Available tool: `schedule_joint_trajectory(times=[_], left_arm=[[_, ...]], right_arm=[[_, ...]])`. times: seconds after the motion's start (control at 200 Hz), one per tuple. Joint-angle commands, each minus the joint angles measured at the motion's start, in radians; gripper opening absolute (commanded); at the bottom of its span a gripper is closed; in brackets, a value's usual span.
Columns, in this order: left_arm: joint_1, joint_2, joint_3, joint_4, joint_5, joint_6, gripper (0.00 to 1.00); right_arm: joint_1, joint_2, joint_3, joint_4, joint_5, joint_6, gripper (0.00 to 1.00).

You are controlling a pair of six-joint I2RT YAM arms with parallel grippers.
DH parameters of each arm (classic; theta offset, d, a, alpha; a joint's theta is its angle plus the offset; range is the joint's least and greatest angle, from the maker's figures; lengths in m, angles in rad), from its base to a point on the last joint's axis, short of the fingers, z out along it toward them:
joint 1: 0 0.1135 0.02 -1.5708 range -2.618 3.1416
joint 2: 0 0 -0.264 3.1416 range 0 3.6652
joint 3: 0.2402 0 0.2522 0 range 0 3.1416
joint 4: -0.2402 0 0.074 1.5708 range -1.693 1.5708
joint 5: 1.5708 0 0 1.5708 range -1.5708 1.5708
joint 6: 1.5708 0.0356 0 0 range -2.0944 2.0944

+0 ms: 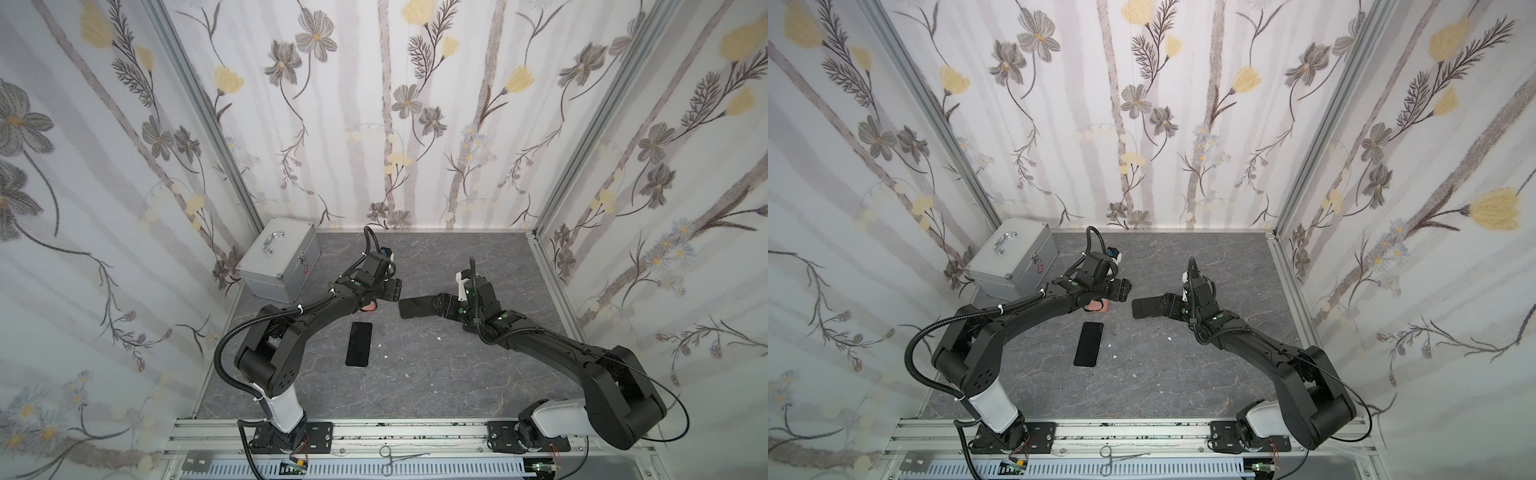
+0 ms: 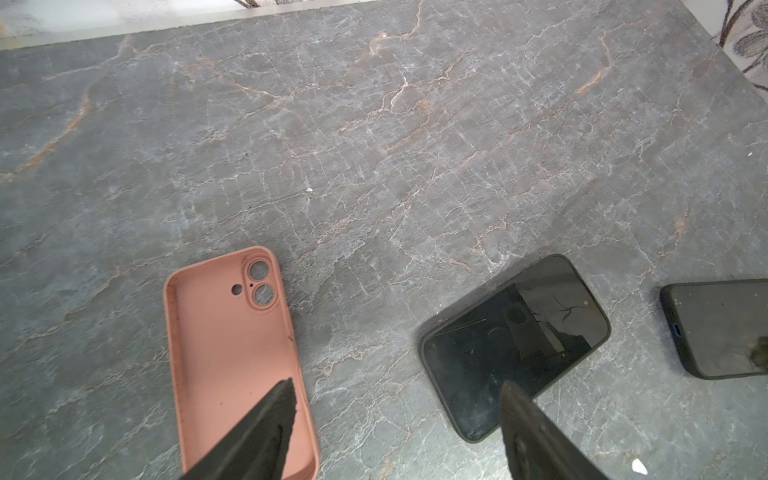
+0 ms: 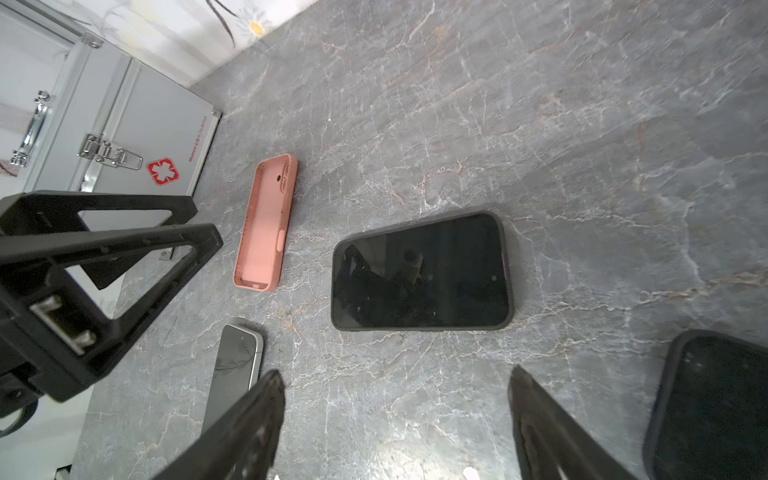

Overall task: Take the phone out of the phone case
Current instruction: 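Move both open grippers over the table above the phones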

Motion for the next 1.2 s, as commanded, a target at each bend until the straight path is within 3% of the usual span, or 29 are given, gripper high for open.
schedule_joint_trajectory(times=[0.0,0.165,0.395,0.49,0.675,1.194], left_arm=[[-0.008,0.021,0.028,-0.007,0.033,-0.005,0.88],[-0.009,0.029,0.054,-0.021,0.022,-0.018,1.0],[-0.013,0.016,0.047,-0.025,-0.065,-0.045,1.0],[-0.011,0.009,0.044,-0.028,-0.12,-0.116,1.0],[-0.001,-0.01,0.049,-0.029,-0.108,-0.175,1.0],[-0.002,-0.04,0.037,0.011,-0.126,-0.092,1.0]], right_arm=[[0.001,0.06,0.013,0.043,-0.037,0.055,0.83],[-0.001,0.116,0.013,0.053,-0.028,0.068,0.84],[-0.003,0.181,0.044,0.08,-0.044,0.077,0.84],[-0.005,0.205,0.058,0.083,-0.047,0.077,0.84],[-0.007,0.242,0.076,0.087,-0.052,0.077,0.84],[-0.01,0.303,0.09,0.081,-0.061,0.075,0.84]])
